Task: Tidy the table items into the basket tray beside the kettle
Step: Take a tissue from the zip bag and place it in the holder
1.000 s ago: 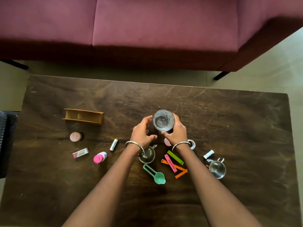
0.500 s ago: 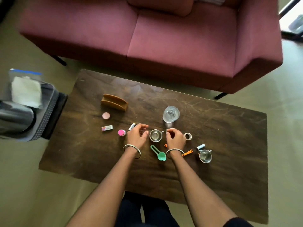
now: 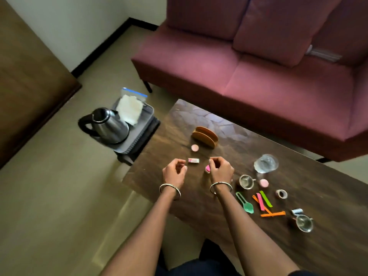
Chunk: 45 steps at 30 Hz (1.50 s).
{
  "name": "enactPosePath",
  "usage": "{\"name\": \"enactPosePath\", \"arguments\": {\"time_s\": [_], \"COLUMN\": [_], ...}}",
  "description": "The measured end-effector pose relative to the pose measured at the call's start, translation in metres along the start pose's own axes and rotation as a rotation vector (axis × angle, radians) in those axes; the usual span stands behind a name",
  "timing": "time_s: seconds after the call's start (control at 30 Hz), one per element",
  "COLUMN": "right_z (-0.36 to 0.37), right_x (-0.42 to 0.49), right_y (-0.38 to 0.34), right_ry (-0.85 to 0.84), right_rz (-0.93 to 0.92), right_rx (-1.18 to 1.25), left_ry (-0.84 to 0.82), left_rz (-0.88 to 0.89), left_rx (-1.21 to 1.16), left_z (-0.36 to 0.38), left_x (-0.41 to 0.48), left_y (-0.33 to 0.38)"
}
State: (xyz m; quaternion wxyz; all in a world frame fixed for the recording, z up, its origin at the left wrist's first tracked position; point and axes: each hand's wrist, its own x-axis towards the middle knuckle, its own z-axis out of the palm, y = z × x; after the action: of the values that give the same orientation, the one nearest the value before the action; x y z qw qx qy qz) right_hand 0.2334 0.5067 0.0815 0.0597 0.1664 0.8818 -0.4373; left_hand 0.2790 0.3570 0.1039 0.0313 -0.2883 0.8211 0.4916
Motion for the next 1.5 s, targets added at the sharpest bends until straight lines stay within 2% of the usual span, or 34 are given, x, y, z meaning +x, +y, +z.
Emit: {"name": "enactPosePath", "arguments": {"time_s": [0.27,0.47,0.77,0.97,1.2,1.33,1.5], "right_z": [0.110,0.173,0.247,0.303,0.366,0.398,0.442], "right_x": [-0.064,-0.091,-0.046,0.016,0.110,0.173,0.237], "right_y": [-0.101,-0.161,-0.237,-0.273,-0.292,-0.291,-0.281], "right_ry": [0.002,-0.006,-0.002,0.008,0.030,-0.026,-0.204], "right_rz": [-0.067,-0.115,-0.165,-0.141,-0.003,0.115,0.292], "right_rx": [0.029,0.024,-0.009,0.006,0.003,-0.054,-0.092], "left_ry": [0.055,0.072,0.165,0.186,0.140,-0.005,-0.237], "left_rz": [0.029,0.038,0.134,0.144,0.097,-0.021,-0.230], "left_rx": [-0.019,-0.002,0.014,0.057,0.149,0.230,0.208], "left_z": [-0.152,-0.233,-0.309,-0.333,-0.341,-0.323,-0.296], "left_x": [0.046,0.084,0.176,0.261,0.404,0.487,0.563], "left_y": [-0.054,-0.076,-0.065,-0.059,-0.056,-0.075,-0.108]}}
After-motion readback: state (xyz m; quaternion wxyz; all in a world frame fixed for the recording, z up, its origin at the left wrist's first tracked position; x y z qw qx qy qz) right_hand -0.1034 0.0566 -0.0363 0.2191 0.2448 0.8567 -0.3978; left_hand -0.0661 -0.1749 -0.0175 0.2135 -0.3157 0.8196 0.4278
